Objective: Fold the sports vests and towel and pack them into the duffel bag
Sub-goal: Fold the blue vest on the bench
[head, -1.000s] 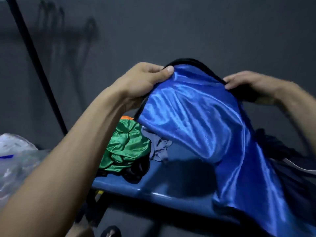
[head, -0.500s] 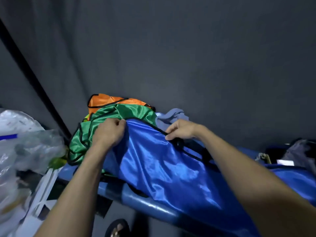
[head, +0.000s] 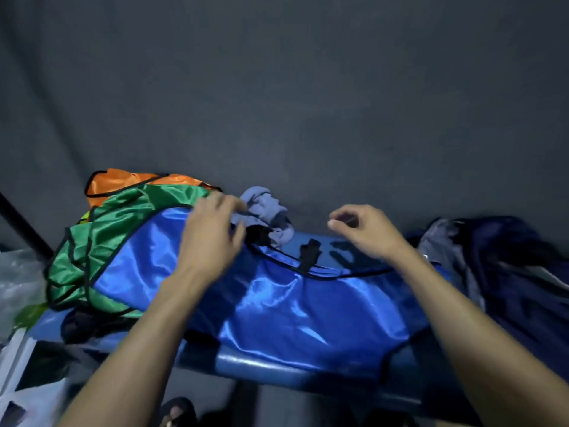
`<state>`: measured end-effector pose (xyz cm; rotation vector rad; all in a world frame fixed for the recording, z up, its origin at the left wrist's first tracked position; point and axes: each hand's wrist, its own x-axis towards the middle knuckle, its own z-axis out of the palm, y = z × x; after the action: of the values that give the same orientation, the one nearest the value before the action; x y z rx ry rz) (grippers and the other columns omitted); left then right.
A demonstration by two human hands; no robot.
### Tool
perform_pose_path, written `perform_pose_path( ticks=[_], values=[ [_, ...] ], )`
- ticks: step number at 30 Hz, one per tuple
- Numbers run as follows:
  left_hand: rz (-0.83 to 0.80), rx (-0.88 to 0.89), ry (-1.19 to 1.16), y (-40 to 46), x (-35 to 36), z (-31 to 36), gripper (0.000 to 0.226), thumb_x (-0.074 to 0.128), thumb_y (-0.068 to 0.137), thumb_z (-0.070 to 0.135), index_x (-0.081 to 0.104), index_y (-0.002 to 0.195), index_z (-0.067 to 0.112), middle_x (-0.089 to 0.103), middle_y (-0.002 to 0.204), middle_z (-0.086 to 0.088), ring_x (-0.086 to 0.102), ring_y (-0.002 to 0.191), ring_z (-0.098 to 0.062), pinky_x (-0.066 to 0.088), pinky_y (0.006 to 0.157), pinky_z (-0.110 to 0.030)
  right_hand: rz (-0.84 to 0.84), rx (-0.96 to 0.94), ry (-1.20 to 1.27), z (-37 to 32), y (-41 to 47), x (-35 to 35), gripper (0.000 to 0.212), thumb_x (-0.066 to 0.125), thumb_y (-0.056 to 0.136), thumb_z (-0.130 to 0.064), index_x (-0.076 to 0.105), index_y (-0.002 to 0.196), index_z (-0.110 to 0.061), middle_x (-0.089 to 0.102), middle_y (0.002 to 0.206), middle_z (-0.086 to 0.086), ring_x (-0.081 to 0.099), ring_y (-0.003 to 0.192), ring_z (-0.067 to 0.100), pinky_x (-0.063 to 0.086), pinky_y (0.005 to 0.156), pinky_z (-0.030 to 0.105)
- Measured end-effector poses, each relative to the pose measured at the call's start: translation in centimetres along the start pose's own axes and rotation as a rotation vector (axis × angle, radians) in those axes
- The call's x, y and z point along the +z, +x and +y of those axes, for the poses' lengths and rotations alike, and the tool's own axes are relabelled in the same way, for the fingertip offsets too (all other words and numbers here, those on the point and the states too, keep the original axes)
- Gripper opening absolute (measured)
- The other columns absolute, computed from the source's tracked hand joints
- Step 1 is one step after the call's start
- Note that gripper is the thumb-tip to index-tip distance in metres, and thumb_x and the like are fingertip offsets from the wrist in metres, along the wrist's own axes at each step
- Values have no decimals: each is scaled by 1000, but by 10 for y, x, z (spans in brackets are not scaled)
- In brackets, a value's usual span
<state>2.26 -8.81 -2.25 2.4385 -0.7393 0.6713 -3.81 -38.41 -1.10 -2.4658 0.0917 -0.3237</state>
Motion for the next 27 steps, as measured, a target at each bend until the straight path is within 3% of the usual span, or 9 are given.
perform_pose_path(
  ticks=[3,8,10,13,16,19,21,23,27],
  values=[
    [-345,175,-244,-20,33,49,8,59,91,31,63,97,26,63,94,8,61,87,-18,53,79,-43,176,63,-142,32,-50,-37,11,75,89,-21,76,98,-14,75,86,0,68,79,15,54,81,32],
    [-615,308,-248,-45,79,95,28,52,93,42,64,113,26,65,107,6,61,100,-19,50,89,-38,448,142,-342,69,-114,-73,12,74,87,-22,70,94,-13,70,91,9,68,86,34,54,78,41],
    [-660,328,-221,-48,91,101,39,50,94,48,62,123,26,62,116,4,57,109,-19,47,96,-37,441,232,-337,74,-124,-83,21,73,87,-32,70,95,-12,69,92,9,66,89,34,54,80,42],
    [-733,299,-147,-49,103,100,40,54,97,49,55,133,30,57,123,7,53,116,-19,46,99,-41,237,432,-248,80,-131,-85,37,75,83,-49,69,90,-13,70,77,-4,66,82,25,54,80,37],
    [-687,268,-151,-43,111,104,29,56,98,45,60,123,31,59,115,11,55,111,-17,49,94,-40,166,534,-51,88,-136,-71,35,81,78,-49,67,82,-17,62,60,-10,59,65,12,49,72,31],
    [-545,284,-272,-33,115,124,14,60,99,36,64,110,28,62,102,12,59,96,-11,50,85,-35,252,543,142,89,-133,-61,28,87,76,-31,64,73,-16,57,50,-11,50,50,4,43,63,27],
    [-444,264,-442,-25,116,146,10,64,98,29,66,107,26,62,99,13,58,88,-2,47,81,-22,293,485,253,86,-131,-56,24,87,76,-18,63,72,-15,54,49,-12,46,47,3,42,62,26],
    [-363,233,-610,-15,115,170,11,69,96,27,67,107,24,63,100,13,60,90,-4,42,78,-15,301,375,276,80,-132,-53,21,84,76,-12,64,75,-12,52,52,-12,43,50,5,41,59,26],
    [-330,217,-751,0,113,203,12,74,93,31,69,99,21,67,92,10,62,90,-10,44,81,-15,302,182,287,67,-136,-53,18,81,79,-6,66,79,-17,52,61,-8,43,54,7,41,56,24]
  ],
)
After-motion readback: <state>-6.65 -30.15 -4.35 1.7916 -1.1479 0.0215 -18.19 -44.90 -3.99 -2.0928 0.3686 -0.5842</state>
